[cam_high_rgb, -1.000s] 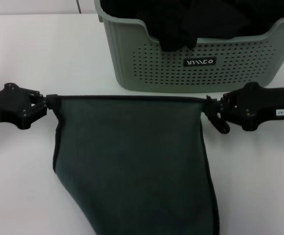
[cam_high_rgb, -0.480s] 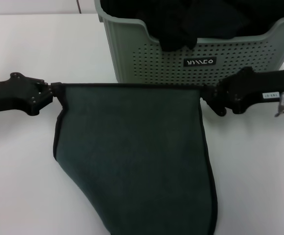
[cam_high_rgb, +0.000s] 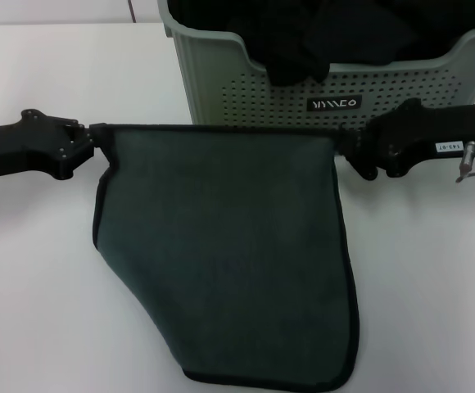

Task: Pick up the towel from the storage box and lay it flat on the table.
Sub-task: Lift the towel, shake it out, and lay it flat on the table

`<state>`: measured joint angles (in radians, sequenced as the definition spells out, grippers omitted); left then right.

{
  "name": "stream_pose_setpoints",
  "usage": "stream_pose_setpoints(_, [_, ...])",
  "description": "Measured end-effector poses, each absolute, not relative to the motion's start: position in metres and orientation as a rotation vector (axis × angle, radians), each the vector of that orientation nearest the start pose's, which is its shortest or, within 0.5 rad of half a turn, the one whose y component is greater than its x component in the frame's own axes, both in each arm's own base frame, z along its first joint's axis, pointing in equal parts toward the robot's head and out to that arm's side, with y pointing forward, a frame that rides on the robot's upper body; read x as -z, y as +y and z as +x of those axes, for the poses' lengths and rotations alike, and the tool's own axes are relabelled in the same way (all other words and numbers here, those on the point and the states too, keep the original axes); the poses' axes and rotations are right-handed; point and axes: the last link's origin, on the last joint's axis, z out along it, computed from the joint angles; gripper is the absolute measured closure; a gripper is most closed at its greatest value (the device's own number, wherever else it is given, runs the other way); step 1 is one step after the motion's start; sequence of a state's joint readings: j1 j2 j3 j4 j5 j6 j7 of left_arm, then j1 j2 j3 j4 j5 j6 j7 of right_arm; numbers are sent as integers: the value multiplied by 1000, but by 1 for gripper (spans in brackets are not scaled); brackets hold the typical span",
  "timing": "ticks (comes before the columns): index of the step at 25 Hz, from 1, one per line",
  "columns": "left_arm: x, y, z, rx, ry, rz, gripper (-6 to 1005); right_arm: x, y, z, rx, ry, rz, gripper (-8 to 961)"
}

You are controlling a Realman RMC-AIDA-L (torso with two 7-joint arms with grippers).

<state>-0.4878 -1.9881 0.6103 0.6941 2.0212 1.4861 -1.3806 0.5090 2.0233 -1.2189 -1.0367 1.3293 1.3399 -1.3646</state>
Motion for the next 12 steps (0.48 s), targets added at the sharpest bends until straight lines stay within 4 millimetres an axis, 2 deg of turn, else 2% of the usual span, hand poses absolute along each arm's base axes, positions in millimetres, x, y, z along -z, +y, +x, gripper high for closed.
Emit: stream_pose_setpoints(12, [-51, 342, -302, 549, -638, -2561, 977, -13, 364, 183, -489, 474, -2798, 894])
